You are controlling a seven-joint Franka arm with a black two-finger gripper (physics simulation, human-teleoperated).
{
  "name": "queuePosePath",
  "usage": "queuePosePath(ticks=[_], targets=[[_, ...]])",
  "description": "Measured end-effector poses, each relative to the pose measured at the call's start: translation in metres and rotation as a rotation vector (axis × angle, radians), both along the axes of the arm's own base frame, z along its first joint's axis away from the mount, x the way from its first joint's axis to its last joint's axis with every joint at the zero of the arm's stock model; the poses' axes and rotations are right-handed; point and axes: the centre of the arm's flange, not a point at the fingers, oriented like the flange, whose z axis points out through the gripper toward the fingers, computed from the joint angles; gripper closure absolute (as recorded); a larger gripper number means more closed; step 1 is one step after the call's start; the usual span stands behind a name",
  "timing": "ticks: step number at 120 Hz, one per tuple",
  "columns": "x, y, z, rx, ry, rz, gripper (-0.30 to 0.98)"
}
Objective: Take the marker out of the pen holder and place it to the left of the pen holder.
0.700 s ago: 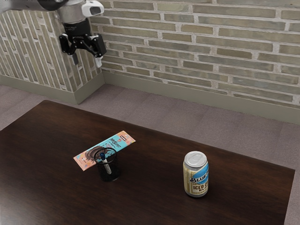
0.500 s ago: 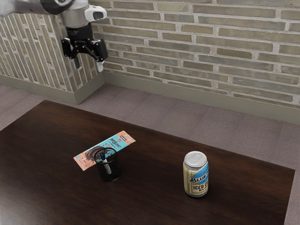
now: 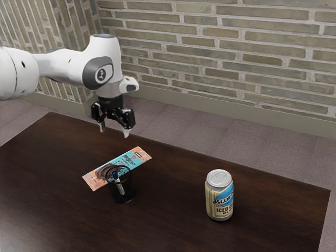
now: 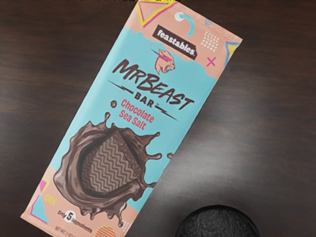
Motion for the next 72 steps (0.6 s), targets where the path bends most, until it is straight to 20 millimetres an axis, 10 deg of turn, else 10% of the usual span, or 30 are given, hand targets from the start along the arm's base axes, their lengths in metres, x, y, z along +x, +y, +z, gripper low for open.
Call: queuePosePath(ticks=[20,72], targets=[[-0.002,-0.017,-0.008,-0.008,-0.068,-0.029,0.0],[-0.096,-0.059,-0.04,-0.029,-0.293,-0.203,0.0]])
